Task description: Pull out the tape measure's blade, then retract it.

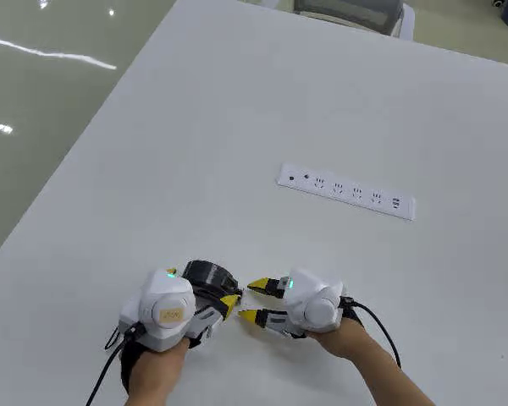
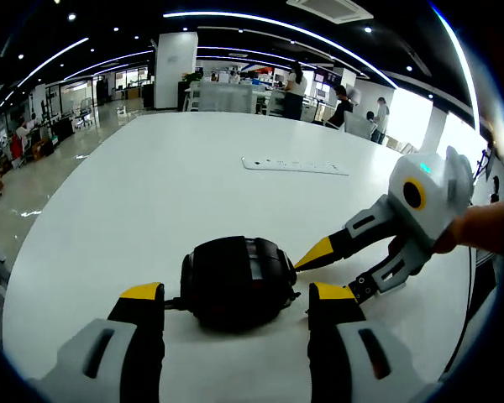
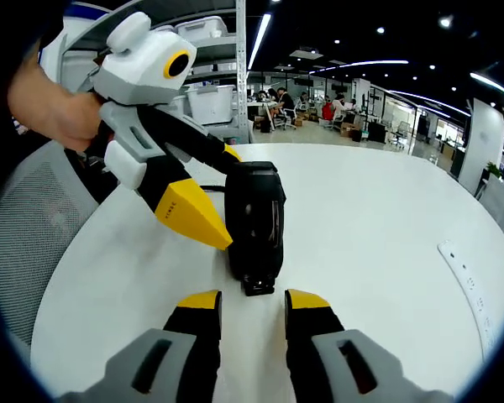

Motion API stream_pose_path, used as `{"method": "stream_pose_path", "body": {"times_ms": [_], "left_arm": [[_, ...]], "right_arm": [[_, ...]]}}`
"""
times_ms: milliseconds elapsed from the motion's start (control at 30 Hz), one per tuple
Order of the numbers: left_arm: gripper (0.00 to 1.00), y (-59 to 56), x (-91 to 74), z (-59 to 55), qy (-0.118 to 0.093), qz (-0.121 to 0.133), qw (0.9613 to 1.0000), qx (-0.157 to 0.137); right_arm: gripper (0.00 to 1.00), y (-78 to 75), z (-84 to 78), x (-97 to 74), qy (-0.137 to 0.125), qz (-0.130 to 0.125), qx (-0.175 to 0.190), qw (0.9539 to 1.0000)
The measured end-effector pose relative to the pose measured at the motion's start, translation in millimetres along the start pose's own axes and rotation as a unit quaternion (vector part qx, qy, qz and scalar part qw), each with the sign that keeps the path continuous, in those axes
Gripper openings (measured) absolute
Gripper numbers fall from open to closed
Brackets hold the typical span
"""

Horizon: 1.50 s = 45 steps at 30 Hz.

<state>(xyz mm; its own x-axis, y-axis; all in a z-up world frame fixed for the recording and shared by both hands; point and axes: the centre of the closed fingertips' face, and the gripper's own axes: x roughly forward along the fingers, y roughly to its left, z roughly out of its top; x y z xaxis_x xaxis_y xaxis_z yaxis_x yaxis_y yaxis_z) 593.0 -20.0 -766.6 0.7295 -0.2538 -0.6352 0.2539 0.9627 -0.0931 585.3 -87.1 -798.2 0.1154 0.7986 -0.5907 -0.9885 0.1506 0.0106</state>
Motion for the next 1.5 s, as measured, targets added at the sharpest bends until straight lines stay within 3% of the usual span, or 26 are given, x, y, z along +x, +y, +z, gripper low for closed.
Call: {"method": "stream_pose_path", "body": {"times_ms": [167,300,500,600,933,1200,1500], "left_arm": [[0.69,0.8,-9.1,-2.4,0.007,-0.012,0.999,0.042],[0.71,0.4,-14.2,-5.0,0.011,-0.029,0.9982,0.05],[0.74,-7.6,-20.4,-14.8,0.022,-0.08,0.9921,0.094],[0.75,-6.2,-24.6,-19.7,0.027,-0.09,0.9897,0.107],[0.81,-4.8,-39.1,-31.1,0.036,-0.132,0.9808,0.139],[0.86,-5.5,-54.0,-28.6,0.028,-0.156,0.9727,0.169],[0.93,-4.8,-73.6,-28.8,0.024,-0.175,0.968,0.178]], "right_arm": [[0.35,2.0,1.4,-10.9,0.001,-0.017,0.011,0.9998],[0.4,5.2,2.8,-18.8,-0.003,-0.029,0.023,0.9993],[0.49,10.1,2.3,-34.8,0.001,-0.056,0.047,0.9973],[0.51,12.4,1.4,-43.7,0.0,-0.071,0.056,0.9959],[0.62,22.5,-1.4,-79.2,-0.014,-0.126,0.095,0.9875],[0.68,33.6,-2.4,-110.3,-0.028,-0.161,0.119,0.9794],[0.74,45.5,-9.3,-147.8,-0.041,-0.197,0.141,0.9694]]}}
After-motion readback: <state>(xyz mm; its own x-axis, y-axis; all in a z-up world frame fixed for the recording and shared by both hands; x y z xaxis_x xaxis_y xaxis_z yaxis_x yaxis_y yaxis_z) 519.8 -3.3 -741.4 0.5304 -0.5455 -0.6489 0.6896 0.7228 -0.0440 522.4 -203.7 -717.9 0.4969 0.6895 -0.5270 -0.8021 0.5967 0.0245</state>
